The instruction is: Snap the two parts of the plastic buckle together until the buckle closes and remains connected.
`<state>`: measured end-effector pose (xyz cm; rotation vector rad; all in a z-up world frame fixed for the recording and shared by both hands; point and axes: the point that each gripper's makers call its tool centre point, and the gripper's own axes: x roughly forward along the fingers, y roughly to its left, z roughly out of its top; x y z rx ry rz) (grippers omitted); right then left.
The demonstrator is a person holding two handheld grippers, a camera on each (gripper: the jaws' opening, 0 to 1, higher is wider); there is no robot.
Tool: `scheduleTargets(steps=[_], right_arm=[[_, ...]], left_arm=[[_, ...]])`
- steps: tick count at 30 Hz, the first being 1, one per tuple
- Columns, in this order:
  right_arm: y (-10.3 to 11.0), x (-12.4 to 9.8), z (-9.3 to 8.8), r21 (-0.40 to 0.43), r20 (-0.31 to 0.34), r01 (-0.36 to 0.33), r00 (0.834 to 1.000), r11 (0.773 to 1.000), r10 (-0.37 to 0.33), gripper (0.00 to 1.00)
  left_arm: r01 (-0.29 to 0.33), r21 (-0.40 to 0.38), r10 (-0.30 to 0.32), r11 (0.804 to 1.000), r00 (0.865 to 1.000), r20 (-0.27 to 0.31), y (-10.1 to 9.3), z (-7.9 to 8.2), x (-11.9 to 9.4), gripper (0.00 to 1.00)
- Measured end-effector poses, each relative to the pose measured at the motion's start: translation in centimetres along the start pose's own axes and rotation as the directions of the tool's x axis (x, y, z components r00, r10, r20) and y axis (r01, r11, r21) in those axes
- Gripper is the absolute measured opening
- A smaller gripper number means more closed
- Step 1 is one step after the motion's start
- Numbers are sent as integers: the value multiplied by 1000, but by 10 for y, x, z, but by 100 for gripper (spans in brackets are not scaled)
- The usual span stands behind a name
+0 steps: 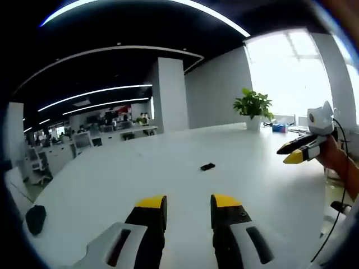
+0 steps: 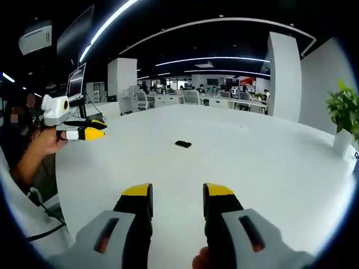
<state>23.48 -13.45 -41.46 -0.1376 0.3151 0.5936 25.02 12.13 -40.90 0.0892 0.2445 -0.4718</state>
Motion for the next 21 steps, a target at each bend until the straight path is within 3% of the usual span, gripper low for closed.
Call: scheduleTargets(steps=[8,14,21], right_arm=[[-2,-12,-4,-8,1,39,999,999,-39,36],[-10,-17,-7,-9,4,71,997,997,-71,36],[-13,-15,-6,-3,18,88,996,996,-88,37]], left_arm=[[-21,-36,21,999,1000,-6,2,-10,-8,33],[-24,-105,24,994,1000,2,-1,-12,-11,38],[-75,-144,80,987,997,25,6,-11,-14,39]])
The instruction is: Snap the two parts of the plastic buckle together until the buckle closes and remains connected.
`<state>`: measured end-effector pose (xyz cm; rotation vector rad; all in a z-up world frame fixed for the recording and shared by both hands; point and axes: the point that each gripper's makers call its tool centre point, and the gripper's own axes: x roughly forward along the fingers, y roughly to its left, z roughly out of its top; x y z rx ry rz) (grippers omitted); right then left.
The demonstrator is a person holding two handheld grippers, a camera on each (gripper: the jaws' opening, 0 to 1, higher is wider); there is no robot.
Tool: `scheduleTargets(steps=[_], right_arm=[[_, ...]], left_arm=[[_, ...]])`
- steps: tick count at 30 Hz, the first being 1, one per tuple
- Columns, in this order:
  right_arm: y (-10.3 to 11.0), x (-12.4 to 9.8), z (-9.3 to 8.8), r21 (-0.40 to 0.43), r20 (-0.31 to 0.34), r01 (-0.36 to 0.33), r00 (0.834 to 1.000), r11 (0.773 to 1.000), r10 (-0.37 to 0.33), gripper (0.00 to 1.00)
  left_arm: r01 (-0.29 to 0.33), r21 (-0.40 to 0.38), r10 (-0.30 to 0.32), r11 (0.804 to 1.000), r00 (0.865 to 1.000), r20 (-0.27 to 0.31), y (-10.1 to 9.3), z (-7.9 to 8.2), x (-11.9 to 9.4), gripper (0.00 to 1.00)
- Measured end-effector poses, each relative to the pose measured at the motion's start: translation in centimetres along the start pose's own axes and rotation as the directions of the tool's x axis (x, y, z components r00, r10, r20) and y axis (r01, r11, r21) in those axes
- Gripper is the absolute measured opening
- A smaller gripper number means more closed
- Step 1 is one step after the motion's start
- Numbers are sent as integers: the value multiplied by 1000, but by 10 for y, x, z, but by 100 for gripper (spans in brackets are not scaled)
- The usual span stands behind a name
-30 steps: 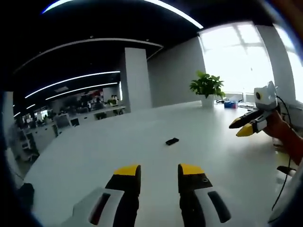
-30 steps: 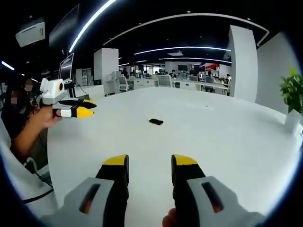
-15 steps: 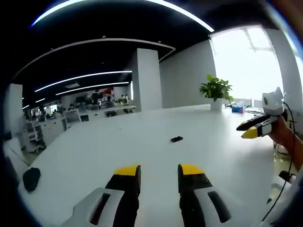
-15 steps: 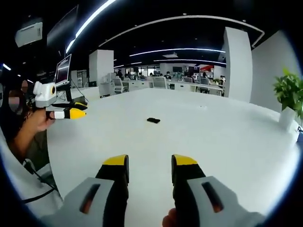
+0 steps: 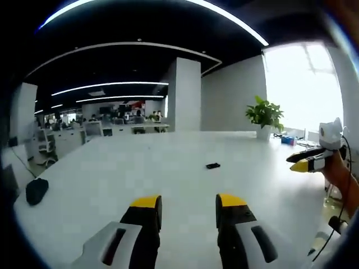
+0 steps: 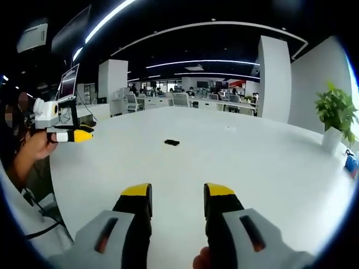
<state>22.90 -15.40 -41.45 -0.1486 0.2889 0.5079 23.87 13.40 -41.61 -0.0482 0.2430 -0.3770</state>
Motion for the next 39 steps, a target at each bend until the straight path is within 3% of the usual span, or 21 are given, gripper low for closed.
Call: scheduleTargets(steps=[9,25,34,39], right_arm=[[-2,5,2,-9,10,22,1000,1000,-22,38],[-21,12,-1,36,22,82,996,996,-83,38],[-30,14,0,66,49,127,990,990,-131,38],[-33,16,-4,41,41,154,987,987,-155,38]], left_arm=[[-36,-17,36,999,999,16,7,1,1,39],[-43,-31,44,999,998,42,-4,2,19,39],[-111,-57,115,992,990,77,4,2,22,40],[-111,-61,116,992,990,76,5,1,22,43]])
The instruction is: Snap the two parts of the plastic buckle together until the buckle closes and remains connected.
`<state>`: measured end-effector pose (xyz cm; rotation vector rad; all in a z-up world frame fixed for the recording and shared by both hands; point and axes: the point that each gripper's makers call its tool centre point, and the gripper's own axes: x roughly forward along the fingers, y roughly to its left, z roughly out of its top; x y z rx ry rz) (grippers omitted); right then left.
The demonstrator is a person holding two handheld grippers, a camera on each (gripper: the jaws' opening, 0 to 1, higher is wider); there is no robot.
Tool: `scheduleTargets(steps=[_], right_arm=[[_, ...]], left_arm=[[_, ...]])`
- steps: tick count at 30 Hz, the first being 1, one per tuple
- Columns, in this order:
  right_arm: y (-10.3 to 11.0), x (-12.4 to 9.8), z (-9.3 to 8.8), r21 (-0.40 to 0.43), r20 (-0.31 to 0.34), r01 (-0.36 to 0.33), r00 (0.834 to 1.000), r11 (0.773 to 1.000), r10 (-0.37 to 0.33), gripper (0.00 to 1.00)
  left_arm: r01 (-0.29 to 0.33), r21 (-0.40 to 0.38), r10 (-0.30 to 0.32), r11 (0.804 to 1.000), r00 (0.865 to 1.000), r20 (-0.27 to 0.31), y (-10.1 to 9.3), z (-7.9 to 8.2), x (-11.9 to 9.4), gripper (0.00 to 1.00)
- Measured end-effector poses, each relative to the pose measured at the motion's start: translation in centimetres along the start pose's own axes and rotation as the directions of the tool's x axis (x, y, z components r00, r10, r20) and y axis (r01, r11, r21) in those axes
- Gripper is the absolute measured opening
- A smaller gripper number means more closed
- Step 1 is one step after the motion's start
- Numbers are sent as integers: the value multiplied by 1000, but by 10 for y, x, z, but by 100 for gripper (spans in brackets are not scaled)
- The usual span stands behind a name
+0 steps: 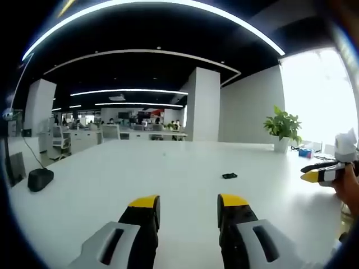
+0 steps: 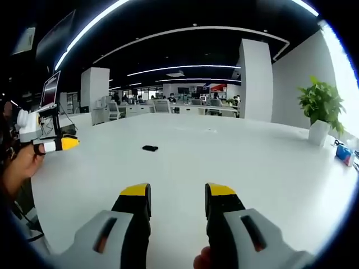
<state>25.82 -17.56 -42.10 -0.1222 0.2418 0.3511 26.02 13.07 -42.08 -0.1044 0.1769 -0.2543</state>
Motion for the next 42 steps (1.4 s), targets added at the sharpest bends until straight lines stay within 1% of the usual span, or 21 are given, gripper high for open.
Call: scheduleTargets(steps=[2,5,7,17,23,26,33,42], right_arm=[[1,0,1,-8,3,3,1000,1000,-3,38],[1,1,1,-17,2,6,1000,1000,-6,38],[1,1,1,-20,5,8,1000,1000,-8,38],[3,1,0,-20,0,6,1000,1000,-6,39],[5,-1,0,-22,2,9,1000,1000,-9,39],[6,-1,-1,-23,-1,6,1000,1000,-6,39],[6,-1,-2,-25,-4,8,1000,1000,-8,39],[5,-1,-3,-29,-8,15,1000,999,-15,39]], left_arm=[[-6,5,6,1000,1000,-1,1,0,0,45],[-1,10,1,1000,1000,4,1,1,0,45],[-9,24,9,1000,1000,5,1,1,0,45],[5,39,-5,999,1000,-3,-1,-1,1,46],[2,79,-1,997,1000,-12,-2,-3,4,46],[1,80,1,997,1000,-15,-1,-3,4,46],[-7,73,7,997,1000,3,1,0,3,46],[-9,82,9,997,1000,2,1,-1,3,47]])
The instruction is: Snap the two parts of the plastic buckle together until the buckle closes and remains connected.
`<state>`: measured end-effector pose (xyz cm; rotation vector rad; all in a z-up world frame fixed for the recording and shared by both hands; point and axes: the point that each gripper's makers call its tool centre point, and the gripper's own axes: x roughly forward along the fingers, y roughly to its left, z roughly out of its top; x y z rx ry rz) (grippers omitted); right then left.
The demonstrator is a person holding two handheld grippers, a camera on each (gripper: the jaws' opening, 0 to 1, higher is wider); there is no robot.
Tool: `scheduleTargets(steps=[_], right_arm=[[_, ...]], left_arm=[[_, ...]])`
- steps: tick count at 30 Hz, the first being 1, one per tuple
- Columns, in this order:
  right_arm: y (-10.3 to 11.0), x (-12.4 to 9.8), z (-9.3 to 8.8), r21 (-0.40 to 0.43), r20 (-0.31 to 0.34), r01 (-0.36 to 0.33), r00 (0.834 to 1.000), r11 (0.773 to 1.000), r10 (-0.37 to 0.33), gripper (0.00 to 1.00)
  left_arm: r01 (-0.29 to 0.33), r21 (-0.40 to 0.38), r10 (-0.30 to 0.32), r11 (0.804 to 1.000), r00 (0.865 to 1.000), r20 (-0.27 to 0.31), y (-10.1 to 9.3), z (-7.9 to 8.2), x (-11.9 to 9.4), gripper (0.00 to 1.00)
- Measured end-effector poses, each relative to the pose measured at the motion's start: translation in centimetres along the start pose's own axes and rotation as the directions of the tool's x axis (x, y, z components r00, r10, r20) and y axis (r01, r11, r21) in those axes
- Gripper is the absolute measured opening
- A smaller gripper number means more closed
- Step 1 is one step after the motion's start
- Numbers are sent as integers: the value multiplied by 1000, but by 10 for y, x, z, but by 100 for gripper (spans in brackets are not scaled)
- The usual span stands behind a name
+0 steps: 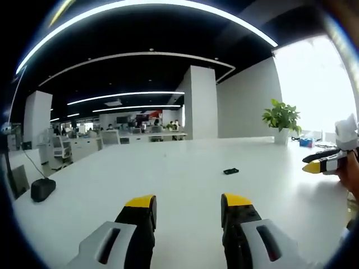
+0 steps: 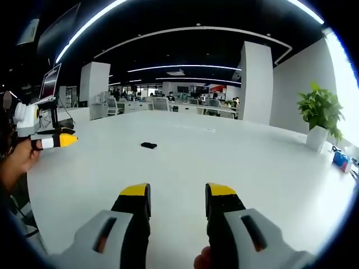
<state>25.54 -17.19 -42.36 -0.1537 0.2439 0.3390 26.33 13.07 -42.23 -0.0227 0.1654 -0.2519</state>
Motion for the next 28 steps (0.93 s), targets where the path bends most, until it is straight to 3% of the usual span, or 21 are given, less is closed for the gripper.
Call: scheduleTargets(steps=[28], right_arm=[[-1,2,-1,-11,-6,15,1000,1000,-15,39]], left_arm=[[-2,-1,3,1000,1000,11,3,0,1,47]])
